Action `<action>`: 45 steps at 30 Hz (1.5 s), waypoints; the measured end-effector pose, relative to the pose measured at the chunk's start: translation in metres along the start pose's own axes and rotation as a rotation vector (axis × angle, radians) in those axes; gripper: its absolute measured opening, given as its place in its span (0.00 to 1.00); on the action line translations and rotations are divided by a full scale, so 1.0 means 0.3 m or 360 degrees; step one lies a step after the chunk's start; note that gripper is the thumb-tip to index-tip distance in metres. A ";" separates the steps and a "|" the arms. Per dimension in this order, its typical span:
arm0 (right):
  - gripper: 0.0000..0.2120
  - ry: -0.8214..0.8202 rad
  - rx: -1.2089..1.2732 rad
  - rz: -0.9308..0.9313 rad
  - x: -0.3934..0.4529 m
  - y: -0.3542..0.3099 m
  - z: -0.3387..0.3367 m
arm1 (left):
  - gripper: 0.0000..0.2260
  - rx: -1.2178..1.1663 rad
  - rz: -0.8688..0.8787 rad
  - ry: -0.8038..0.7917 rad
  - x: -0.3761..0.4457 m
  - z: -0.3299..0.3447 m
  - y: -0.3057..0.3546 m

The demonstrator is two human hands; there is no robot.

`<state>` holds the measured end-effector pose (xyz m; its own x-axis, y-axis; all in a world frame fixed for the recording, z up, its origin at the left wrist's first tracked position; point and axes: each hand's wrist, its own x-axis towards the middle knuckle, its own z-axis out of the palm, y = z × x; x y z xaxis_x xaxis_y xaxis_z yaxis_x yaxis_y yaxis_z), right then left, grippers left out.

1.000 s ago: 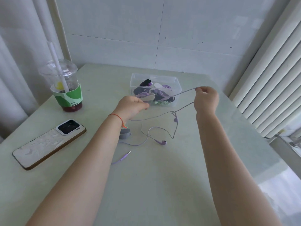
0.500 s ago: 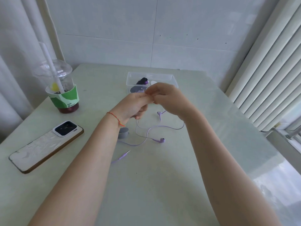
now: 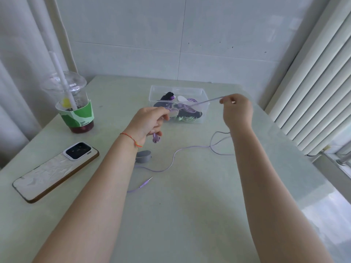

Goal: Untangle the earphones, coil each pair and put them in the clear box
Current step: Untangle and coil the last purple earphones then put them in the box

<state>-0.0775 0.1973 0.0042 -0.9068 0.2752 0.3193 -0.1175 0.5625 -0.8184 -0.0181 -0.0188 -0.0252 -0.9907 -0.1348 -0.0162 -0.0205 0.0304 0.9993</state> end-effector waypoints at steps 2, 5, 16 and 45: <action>0.11 -0.0076 -0.0072 0.0045 0.005 0.022 -0.005 | 0.11 -0.0011 -0.0011 -0.0030 -0.005 0.008 0.001; 0.10 -0.0265 -0.0254 0.0022 -0.005 0.026 0.019 | 0.10 -0.0001 -0.0062 -0.0063 -0.008 0.011 -0.004; 0.23 -0.0414 0.0144 -0.0595 -0.103 -0.100 0.064 | 0.11 0.0217 -0.0116 -0.0210 -0.020 0.034 0.001; 0.11 -0.0799 0.0087 -0.0415 -0.121 -0.062 0.087 | 0.11 -0.1083 0.0066 -0.0545 -0.040 0.065 0.059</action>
<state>-0.0529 0.1565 -0.0047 -0.9247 -0.2790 0.2589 -0.3719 0.5171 -0.7709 -0.0090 0.0027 -0.0081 -0.9775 0.1713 0.1231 -0.0053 -0.6032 0.7976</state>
